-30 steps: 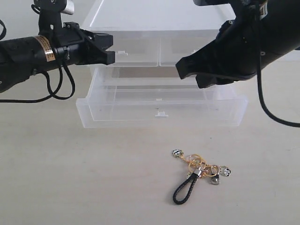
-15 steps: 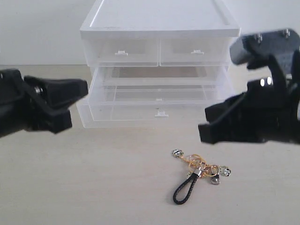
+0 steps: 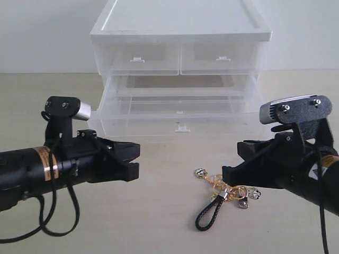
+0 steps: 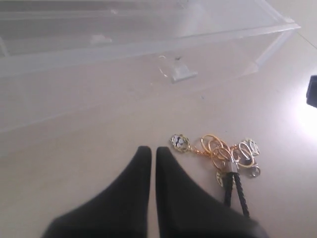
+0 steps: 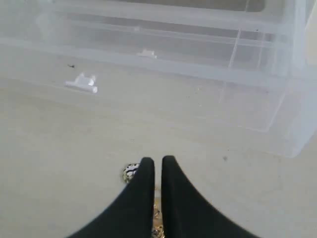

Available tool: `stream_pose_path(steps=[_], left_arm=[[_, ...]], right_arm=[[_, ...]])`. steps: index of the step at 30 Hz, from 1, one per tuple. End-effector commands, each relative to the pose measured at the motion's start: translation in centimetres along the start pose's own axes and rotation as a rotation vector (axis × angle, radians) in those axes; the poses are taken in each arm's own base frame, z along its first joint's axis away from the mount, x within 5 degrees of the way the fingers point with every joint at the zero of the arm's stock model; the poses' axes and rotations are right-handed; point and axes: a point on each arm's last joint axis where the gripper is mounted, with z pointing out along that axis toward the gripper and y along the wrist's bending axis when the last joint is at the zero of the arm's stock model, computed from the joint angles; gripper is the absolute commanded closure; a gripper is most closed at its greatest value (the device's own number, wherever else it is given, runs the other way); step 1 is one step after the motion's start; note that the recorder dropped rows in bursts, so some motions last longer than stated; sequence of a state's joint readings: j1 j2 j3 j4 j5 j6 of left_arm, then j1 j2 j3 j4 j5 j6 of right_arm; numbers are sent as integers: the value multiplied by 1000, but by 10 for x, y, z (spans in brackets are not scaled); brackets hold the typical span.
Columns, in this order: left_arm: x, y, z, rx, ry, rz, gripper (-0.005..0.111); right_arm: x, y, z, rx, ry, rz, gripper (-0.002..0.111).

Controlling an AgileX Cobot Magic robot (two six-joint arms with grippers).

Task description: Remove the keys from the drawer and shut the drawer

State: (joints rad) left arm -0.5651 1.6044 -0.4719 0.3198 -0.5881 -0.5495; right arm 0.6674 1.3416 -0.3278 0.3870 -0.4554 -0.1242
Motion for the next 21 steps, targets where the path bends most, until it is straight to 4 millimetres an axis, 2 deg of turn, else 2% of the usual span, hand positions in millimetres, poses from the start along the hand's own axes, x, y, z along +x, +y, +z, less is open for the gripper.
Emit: stream_pose_path(steps=[1, 5, 9, 15, 21], left_arm=[[-7, 1, 19, -5, -9, 6, 103], [-7, 3, 26, -15, 0, 1, 103], [-7, 5, 32, -29, 8, 4, 103], [-18, 12, 44, -106, -13, 41, 103], [-23, 19, 65, -141, 5, 76, 103]], right_arm=[[-8, 1, 11, 26, -24, -47, 109], [-19, 1, 26, 48, -19, -58, 109], [-25, -12, 44, 90, 28, -48, 109], [-37, -26, 56, 114, 46, -56, 109], [-52, -22, 74, 99, 46, -100, 109]])
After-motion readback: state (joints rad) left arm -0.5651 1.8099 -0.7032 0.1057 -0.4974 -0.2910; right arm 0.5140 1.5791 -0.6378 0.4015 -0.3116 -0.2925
